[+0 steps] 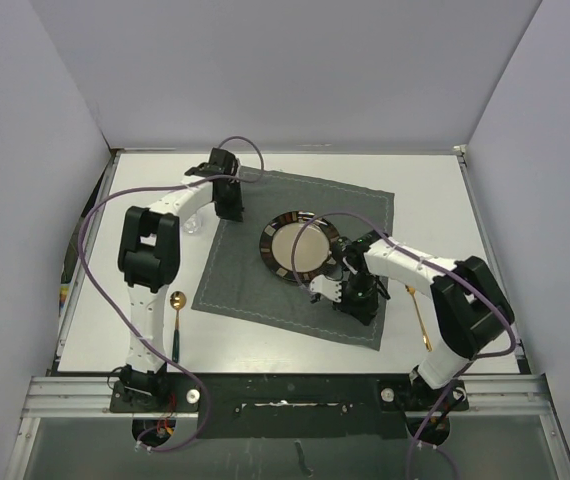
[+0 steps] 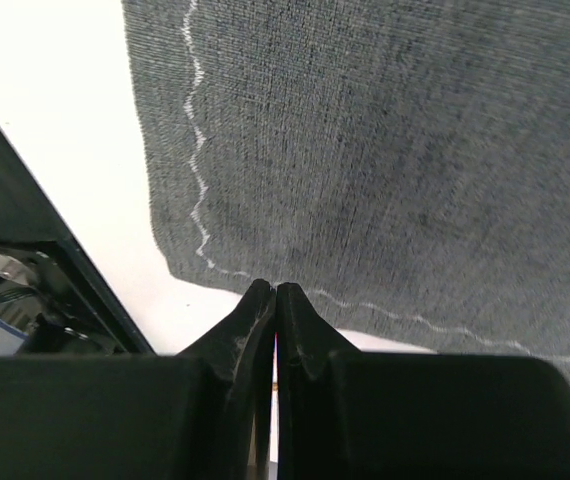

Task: Set the dinner table for one person
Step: Adjust the napkin at the center of the board.

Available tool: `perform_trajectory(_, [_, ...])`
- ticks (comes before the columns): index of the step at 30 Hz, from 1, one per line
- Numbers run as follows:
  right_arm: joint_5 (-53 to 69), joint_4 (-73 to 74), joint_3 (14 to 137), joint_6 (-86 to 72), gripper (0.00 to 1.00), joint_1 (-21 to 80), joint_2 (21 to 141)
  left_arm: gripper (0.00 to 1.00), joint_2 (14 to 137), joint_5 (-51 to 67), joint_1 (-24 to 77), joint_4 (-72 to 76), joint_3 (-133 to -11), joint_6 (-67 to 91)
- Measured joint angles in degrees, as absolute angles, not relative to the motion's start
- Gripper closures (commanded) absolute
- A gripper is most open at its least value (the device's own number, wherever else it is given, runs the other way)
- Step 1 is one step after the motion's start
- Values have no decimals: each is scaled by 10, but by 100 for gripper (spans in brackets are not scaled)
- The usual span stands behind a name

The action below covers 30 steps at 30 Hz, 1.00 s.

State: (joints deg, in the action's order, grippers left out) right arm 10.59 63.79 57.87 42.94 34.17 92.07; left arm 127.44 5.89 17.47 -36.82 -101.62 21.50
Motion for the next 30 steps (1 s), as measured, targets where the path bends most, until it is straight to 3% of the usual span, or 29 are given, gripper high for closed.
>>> perform_trajectory(6, [96, 602, 558, 467, 100, 342, 980, 100, 1276, 50, 153, -331, -1032, 229])
perform_trajectory(16, [100, 610, 566, 492, 100, 335, 994, 100, 1371, 66, 155, -289, -1204, 229])
perform_trajectory(30, [109, 627, 576, 505, 100, 326, 1006, 100, 1433, 59, 158, -279, -1214, 233])
